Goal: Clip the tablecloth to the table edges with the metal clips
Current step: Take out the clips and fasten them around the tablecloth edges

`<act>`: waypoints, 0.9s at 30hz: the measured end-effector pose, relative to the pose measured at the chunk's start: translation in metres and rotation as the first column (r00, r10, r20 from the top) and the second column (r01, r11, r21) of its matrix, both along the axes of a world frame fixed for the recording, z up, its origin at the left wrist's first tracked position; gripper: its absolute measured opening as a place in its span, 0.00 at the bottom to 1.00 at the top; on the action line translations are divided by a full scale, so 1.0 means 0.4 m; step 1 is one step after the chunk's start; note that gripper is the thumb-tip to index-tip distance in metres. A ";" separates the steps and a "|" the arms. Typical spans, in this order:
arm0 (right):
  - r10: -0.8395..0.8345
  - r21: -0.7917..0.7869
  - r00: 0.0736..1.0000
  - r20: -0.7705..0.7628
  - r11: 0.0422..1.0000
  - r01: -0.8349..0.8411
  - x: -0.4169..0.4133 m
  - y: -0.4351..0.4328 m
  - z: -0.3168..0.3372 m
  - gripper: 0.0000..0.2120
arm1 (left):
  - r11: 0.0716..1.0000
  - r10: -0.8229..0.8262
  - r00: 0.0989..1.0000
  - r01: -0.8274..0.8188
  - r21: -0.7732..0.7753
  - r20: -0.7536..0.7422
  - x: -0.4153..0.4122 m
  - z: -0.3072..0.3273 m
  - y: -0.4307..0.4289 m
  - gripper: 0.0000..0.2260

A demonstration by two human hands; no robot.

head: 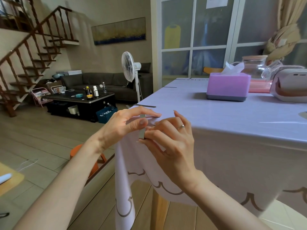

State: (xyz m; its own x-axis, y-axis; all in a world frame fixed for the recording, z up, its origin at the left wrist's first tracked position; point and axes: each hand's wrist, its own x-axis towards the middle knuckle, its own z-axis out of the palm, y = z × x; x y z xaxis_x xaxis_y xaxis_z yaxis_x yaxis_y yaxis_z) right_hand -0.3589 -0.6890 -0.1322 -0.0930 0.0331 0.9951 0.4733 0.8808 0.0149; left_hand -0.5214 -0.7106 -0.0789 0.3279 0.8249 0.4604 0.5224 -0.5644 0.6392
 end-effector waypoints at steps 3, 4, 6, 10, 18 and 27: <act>-0.009 -0.014 0.999 0.031 1.000 0.009 0.005 -0.004 0.001 0.09 | 1.000 0.006 1.000 -0.006 0.004 -0.023 -0.002 0.002 0.000 0.26; -0.016 -0.015 0.999 0.048 1.000 0.016 0.008 -0.005 0.000 0.09 | 1.000 0.008 0.999 -0.008 0.010 -0.046 -0.004 0.002 0.001 0.27; -0.043 0.010 0.995 0.086 0.999 0.043 0.017 -0.002 -0.005 0.08 | 1.000 0.010 0.996 -0.008 0.015 -0.087 -0.007 0.002 0.002 0.27; -0.125 0.067 0.983 0.136 0.991 0.116 0.024 0.006 -0.018 0.07 | 0.998 0.029 0.984 -0.019 0.061 -0.175 -0.009 0.005 0.003 0.27; -0.150 0.039 0.971 0.188 0.989 0.145 0.029 -0.003 -0.012 0.04 | 0.992 0.073 0.974 -0.049 0.113 -0.215 -0.006 0.005 -0.001 0.26; -0.151 -0.050 0.951 0.269 0.984 0.170 0.041 -0.010 -0.007 0.11 | 0.984 0.107 0.976 -0.075 0.163 -0.191 0.005 0.000 0.002 0.24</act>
State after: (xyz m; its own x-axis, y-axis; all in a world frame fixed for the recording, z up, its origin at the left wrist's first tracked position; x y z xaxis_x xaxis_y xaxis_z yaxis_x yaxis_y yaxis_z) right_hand -0.3425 -0.6929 -0.1351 -0.3388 0.1396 0.9304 0.5963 0.7968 0.0976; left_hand -0.5193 -0.7097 -0.0790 0.3523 0.7799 0.5173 0.6836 -0.5919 0.4269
